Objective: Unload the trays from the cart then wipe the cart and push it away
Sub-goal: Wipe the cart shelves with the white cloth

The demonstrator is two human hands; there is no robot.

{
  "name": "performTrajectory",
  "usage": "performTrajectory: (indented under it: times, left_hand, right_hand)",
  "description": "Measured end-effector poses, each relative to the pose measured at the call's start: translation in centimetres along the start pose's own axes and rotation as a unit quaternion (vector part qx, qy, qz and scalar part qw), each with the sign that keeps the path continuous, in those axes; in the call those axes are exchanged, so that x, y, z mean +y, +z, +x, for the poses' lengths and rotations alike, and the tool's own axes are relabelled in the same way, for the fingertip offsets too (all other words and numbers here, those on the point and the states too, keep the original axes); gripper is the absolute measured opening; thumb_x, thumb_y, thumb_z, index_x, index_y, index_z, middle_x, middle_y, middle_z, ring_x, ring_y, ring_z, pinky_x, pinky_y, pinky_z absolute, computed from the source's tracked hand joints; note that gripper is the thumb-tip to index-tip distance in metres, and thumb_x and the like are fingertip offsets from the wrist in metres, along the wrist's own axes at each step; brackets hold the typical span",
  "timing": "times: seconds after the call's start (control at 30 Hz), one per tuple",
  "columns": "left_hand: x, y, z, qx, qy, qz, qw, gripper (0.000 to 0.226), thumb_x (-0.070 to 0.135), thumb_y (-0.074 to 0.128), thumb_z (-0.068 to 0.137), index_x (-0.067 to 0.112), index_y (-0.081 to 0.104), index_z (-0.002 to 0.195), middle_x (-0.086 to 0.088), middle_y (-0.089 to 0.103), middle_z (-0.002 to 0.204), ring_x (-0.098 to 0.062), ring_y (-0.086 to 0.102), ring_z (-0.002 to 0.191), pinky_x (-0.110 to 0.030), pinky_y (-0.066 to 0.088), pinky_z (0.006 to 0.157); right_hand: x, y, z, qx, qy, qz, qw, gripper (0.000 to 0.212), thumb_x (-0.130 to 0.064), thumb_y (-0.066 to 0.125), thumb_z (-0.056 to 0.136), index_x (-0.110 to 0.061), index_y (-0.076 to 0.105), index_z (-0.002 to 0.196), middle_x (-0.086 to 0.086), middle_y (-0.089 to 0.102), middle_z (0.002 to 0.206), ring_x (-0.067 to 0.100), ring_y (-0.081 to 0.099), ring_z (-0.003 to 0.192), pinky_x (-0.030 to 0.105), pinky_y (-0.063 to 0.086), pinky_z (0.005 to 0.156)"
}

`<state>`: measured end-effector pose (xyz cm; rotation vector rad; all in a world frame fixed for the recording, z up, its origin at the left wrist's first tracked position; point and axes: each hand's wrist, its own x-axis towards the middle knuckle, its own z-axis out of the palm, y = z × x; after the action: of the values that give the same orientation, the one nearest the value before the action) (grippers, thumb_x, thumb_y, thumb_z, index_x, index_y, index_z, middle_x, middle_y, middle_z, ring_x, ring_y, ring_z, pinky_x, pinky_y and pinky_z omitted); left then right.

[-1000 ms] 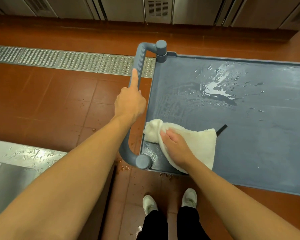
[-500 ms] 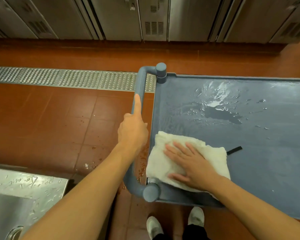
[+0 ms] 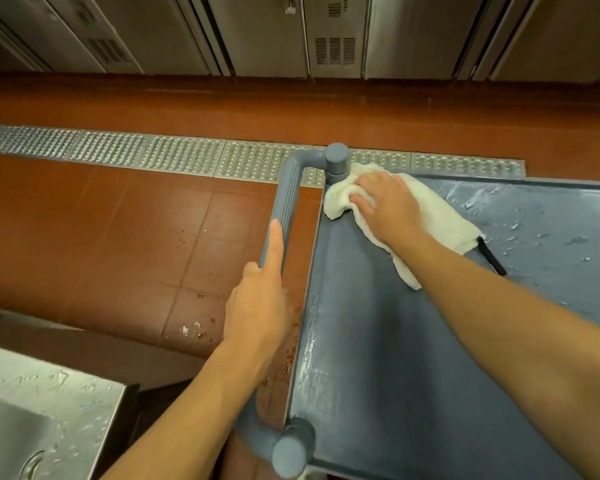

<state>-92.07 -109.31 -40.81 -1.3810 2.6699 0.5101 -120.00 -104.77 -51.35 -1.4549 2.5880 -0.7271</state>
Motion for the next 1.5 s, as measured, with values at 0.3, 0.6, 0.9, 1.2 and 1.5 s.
performTrajectory:
  times: [0.3, 0.6, 0.9, 1.2, 1.5]
  left_hand:
    - [0.6, 0.0, 0.2, 0.003, -0.017, -0.001, 1.0, 0.107, 0.008, 0.052, 0.099, 0.053, -0.033, 0.147, -0.011, 0.05, 0.097, -0.025, 0.048, 0.065, -0.039, 0.041, 0.064]
    - [1.0, -0.3, -0.7, 0.0, -0.026, -0.013, 1.0, 0.109, 0.007, 0.053, 0.098, 0.053, -0.032, 0.148, -0.007, 0.049, 0.096, -0.016, 0.047, 0.063, -0.035, 0.043, 0.061]
    - [0.9, -0.1, -0.5, 0.009, -0.014, -0.04, 0.999, 0.11, 0.007, 0.059, 0.097, 0.053, -0.024, 0.152, -0.003, 0.052, 0.096, -0.014, 0.054, 0.068, -0.027, 0.039, 0.057]
    - [1.2, 0.1, 0.9, 0.006, -0.02, -0.06, 0.998, 0.112, 0.001, 0.059, 0.093, 0.054, -0.02, 0.151, -0.005, 0.054, 0.095, -0.016, 0.053, 0.068, -0.035, 0.044, 0.061]
    - [1.2, -0.2, 0.8, 0.007, -0.012, -0.055, 0.998, 0.108, 0.007, 0.061, 0.092, 0.05, -0.016, 0.154, -0.009, 0.055, 0.098, -0.029, 0.058, 0.078, -0.043, 0.048, 0.067]
  right_hand:
    - [-6.0, 2.0, -8.4, -0.037, -0.061, 0.069, 0.995, 0.032, -0.027, 0.044, 0.099, -0.01, 0.065, 0.115, 0.012, 0.063, 0.127, 0.03, 0.051, 0.122, 0.039, 0.032, 0.111]
    - [-8.2, 1.1, -23.4, -0.149, -0.287, 0.098, 0.941, 0.031, -0.04, 0.058, 0.1, -0.026, 0.07, 0.125, -0.011, 0.066, 0.131, 0.014, 0.048, 0.135, 0.036, 0.024, 0.122]
    - [-1.1, -2.9, -7.9, -0.049, -0.158, 0.075, 0.983, 0.038, -0.017, 0.031, 0.104, 0.006, 0.057, 0.118, 0.039, 0.054, 0.122, 0.055, 0.05, 0.117, 0.053, 0.029, 0.102]
    - [1.8, -1.4, -1.1, 0.008, 0.088, 0.059, 0.994, 0.036, -0.034, 0.055, 0.103, -0.021, 0.064, 0.136, 0.005, 0.059, 0.141, 0.031, 0.049, 0.13, 0.042, 0.037, 0.11]
    - [-7.6, 1.2, -14.7, -0.093, -0.042, 0.177, 0.979, 0.028, -0.031, 0.056, 0.098, -0.016, 0.071, 0.117, 0.002, 0.062, 0.131, 0.024, 0.053, 0.122, 0.034, 0.038, 0.108]
